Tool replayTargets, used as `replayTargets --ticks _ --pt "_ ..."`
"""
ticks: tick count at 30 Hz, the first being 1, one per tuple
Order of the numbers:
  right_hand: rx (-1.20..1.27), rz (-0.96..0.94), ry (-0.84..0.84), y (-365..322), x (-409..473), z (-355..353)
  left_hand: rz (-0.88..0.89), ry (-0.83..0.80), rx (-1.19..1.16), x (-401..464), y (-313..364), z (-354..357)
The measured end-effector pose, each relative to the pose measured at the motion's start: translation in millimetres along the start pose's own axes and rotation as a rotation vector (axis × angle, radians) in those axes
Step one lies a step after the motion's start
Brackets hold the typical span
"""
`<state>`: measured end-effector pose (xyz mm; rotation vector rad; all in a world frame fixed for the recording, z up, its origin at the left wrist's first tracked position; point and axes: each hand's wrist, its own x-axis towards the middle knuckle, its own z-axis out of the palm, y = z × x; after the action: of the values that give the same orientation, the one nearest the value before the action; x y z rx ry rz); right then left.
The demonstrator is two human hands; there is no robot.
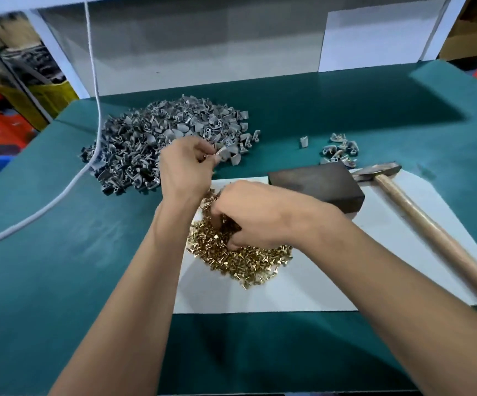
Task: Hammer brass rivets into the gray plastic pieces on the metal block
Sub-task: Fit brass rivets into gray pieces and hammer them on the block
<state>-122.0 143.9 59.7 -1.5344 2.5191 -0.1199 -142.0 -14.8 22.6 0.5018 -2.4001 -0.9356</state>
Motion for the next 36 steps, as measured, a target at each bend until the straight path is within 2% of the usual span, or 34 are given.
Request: replayTargets --ticks 4,10,14,18,21,24,27,30,36 --pt "0.094 0.013 -0.034 -2.1 7.4 -0.2 -0.138 0.101 -0.421 -5.0 -5.6 -6.5" --pt "0.218 -0.003 -0.002 1.5 7.0 -2.9 -0.208 0.117 -0.738 -13.7 -0.8 -0.6" --pt "0.312 -0.013 0.142 9.9 -2.8 -7.0 -0.196 0.119 -0.838 -16.2 11.1 1.9" --pt "0.455 0.007 0.361 27.3 -20.8 -16.3 -0.158 0.049 -0.950 -17.2 30.3 6.4" --pt "0.555 0.048 0.546 45.0 -38.1 -17.0 -0.232 0.050 -0.998 -19.0 47.0 21.1" --pt "0.617 0.175 0.774 74.2 -57.6 -10.1 -0.222 0.036 -1.038 -27.6 57.3 40.0" --pt "0.597 0.399 0.932 105.2 -73.7 3.0 -0.214 0.012 -1.064 -34.8 56.9 50.0" --pt "0.556 0.568 0.957 122.3 -79.5 15.0 -0.188 -0.007 -1.081 -36.5 55.2 53.8" --pt "0.461 0.661 0.957 124.9 -80.2 20.9 -0.063 -0.102 -1.023 -45.6 55.5 54.0"
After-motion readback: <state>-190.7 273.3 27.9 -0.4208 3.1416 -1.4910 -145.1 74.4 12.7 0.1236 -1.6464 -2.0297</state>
